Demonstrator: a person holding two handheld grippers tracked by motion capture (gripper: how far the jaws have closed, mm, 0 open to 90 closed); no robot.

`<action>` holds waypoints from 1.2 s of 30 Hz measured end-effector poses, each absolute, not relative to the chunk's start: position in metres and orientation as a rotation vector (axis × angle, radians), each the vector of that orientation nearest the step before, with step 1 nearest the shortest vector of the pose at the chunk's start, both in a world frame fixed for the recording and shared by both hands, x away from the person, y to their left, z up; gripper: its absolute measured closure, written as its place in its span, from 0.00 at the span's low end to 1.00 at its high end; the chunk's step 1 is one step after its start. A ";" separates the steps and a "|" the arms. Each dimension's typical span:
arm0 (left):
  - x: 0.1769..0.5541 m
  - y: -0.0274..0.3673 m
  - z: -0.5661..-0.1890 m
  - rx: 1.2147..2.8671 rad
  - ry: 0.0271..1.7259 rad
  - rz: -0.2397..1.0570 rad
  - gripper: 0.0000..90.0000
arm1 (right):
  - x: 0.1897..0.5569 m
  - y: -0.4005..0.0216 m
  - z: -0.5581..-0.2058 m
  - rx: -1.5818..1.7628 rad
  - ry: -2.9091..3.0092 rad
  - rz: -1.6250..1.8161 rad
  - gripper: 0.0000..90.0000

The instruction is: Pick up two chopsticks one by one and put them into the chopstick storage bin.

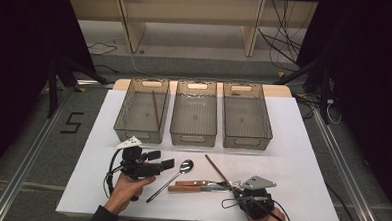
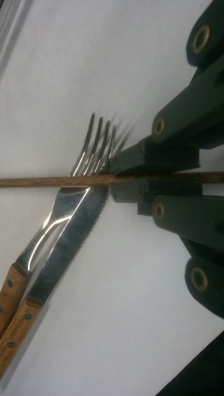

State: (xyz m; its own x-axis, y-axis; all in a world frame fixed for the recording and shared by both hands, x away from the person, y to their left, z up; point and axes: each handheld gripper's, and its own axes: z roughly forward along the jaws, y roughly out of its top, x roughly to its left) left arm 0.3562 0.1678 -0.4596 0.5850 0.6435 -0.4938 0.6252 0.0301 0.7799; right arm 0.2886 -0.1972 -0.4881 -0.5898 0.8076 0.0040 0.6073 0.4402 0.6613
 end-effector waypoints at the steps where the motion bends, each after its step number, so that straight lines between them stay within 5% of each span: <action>1: 0.356 0.168 -0.460 1.640 1.079 0.018 0.17 | 0.288 -0.198 -0.487 1.214 2.378 0.910 0.95; 15: 0.350 0.157 -0.453 1.651 1.056 -0.020 0.17 | 0.276 -0.199 -0.458 1.124 2.258 1.142 0.95; 26: 0.343 0.131 -0.446 1.618 1.041 -0.151 0.20 | 0.275 -0.161 -0.447 0.973 2.242 1.266 0.95; 36: 0.339 0.121 -0.449 1.570 1.044 -0.260 0.38 | 0.274 -0.134 -0.443 0.878 2.245 1.323 0.95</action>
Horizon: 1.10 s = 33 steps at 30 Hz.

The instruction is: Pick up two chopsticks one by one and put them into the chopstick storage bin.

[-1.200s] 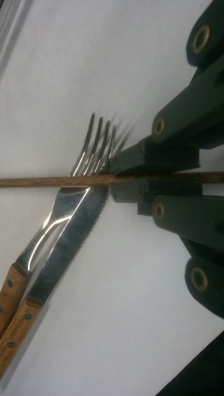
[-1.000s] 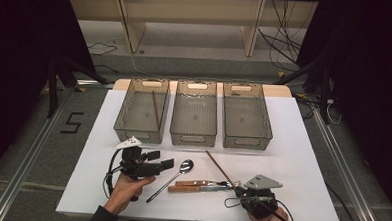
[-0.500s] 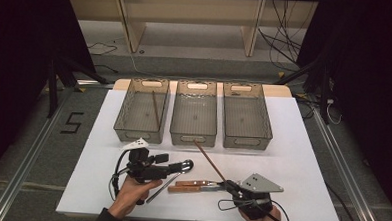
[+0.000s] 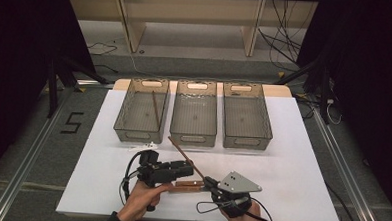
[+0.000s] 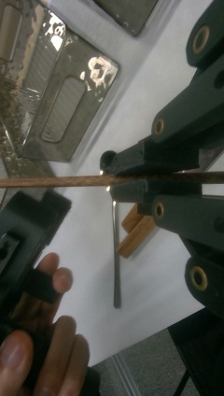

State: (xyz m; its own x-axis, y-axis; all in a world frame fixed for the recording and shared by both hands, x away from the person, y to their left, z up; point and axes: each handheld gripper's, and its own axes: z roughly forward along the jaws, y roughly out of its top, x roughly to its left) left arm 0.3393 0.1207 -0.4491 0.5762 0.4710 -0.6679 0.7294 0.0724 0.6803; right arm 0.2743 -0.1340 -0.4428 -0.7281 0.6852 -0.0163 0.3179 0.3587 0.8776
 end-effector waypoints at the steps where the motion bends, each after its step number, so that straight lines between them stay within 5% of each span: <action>1: 0.339 0.121 -0.450 1.561 1.047 -0.266 0.40 | 0.274 -0.133 -0.442 0.875 2.241 1.327 0.95; 24: 0.338 0.119 -0.452 1.485 0.979 -0.396 0.89 | 0.270 -0.126 -0.449 0.859 2.238 1.441 0.94; 33: 0.341 0.131 -0.440 1.485 0.949 -0.366 0.94 | 0.271 -0.141 -0.444 0.876 2.224 1.495 0.69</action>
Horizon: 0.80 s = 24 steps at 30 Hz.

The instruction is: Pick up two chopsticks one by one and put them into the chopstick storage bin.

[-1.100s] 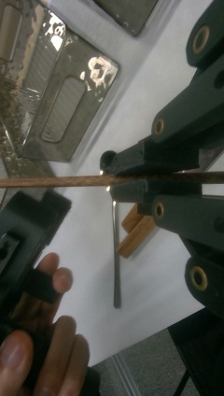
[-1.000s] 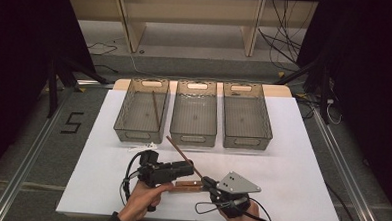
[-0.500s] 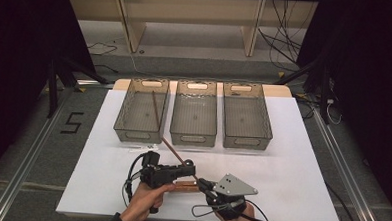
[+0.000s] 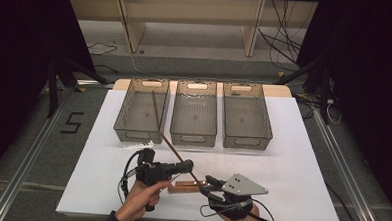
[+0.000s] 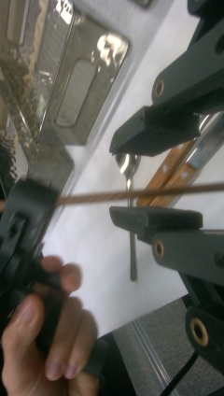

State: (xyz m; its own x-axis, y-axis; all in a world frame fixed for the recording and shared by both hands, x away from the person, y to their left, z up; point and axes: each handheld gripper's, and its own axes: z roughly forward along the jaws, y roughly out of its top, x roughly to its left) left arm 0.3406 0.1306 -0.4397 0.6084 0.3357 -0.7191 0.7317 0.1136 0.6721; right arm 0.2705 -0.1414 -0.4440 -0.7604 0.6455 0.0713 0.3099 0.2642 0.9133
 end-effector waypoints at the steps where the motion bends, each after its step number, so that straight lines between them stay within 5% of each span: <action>1: 0.342 0.134 -0.438 1.482 0.950 -0.359 0.94 | 0.271 -0.146 -0.444 0.886 2.220 1.496 0.68; 12: 0.369 0.173 -0.414 1.507 1.005 -0.254 0.94 | 0.275 -0.195 -0.444 1.009 2.171 1.480 0.42; 24: 0.414 0.204 -0.360 1.541 1.014 -0.160 0.94 | 0.274 -0.204 -0.449 1.045 2.188 1.447 0.37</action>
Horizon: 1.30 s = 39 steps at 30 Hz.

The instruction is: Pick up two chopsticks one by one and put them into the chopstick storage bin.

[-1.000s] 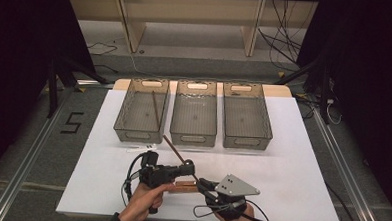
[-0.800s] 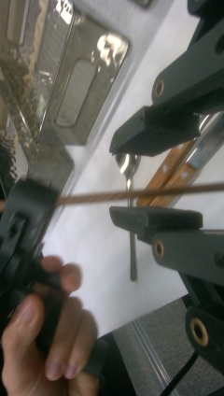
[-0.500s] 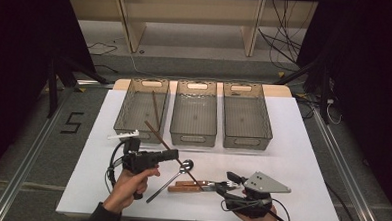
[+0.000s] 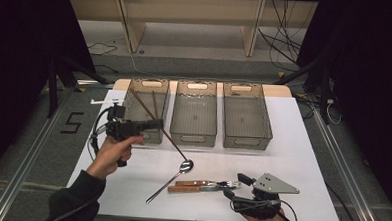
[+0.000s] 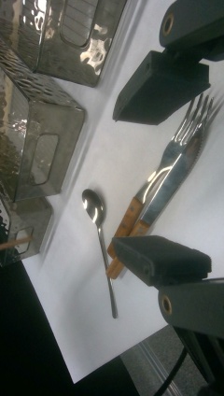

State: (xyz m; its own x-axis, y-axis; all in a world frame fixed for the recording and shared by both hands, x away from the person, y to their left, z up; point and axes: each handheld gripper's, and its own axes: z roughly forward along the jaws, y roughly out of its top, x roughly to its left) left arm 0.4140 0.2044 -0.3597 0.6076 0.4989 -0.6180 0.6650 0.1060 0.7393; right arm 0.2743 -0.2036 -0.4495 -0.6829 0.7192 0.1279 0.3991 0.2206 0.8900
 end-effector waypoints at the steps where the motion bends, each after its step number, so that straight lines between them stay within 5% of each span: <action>1: 0.418 0.207 -0.356 1.548 1.021 -0.146 0.94 | 0.274 -0.204 -0.450 1.049 2.192 1.446 0.37; 25: 0.503 0.258 -0.326 1.578 1.276 0.062 0.94 | 0.274 -0.205 -0.452 1.059 2.178 1.429 0.27; 39: 0.523 0.254 -0.352 1.650 1.373 0.106 0.94 | 0.274 -0.205 -0.453 1.059 2.186 1.423 0.27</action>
